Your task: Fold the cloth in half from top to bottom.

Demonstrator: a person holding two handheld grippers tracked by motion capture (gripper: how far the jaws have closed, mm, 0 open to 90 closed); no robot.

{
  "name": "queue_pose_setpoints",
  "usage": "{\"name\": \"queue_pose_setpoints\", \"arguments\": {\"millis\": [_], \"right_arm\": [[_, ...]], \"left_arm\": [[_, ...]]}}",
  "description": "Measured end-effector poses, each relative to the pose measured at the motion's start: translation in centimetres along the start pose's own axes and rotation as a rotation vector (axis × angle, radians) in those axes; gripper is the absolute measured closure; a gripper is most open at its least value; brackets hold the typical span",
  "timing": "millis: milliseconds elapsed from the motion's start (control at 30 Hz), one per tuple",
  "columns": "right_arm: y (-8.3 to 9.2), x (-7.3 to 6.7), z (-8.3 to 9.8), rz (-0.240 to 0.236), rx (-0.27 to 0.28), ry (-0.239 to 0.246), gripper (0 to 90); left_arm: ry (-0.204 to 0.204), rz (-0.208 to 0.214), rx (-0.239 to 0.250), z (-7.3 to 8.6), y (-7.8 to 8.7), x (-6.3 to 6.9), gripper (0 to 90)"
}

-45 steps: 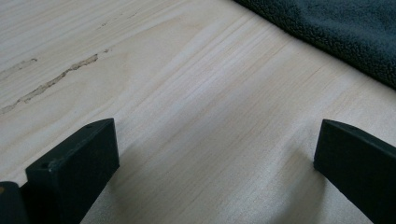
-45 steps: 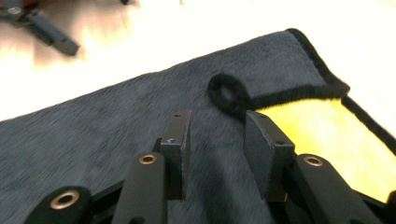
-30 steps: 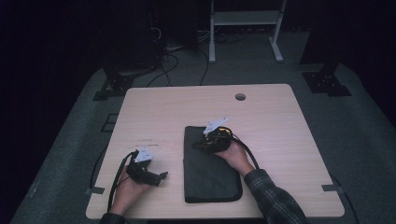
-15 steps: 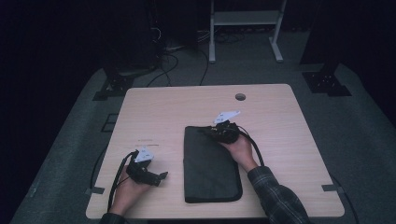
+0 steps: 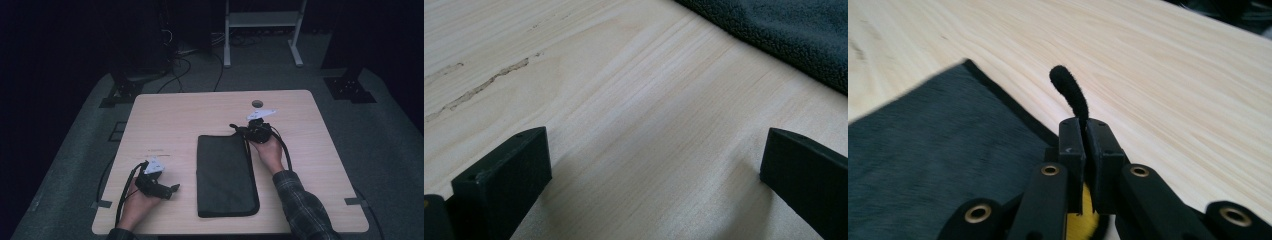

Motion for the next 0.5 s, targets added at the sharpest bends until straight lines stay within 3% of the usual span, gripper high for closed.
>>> {"name": "queue_pose_setpoints", "arguments": {"millis": [233,367,500], "right_arm": [[-1.0,1.8,1.9,0.024,-0.042,-0.041,83.7],[-1.6,2.6,2.8,0.051,-0.064,-0.053,71.1],[-0.8,3.6,2.4,0.070,-0.028,-0.101,60.1]], "left_arm": [[0.000,0.000,0.000,0.0,0.0,0.0,0.0],[0.001,0.000,0.000,0.0,0.0,0.0,0.0],[0.000,0.000,0.000,0.0,0.0,0.0,0.0]]}}
Point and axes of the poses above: each handheld gripper's, and its own axes: y roughly backward along the jaws, z roughly out of its underside, x roughly to its right, the point moved 10 cm from there along -y, roughly forward along the jaws, and after that the axes turned 3 degrees about x, right-handed, at the moved point
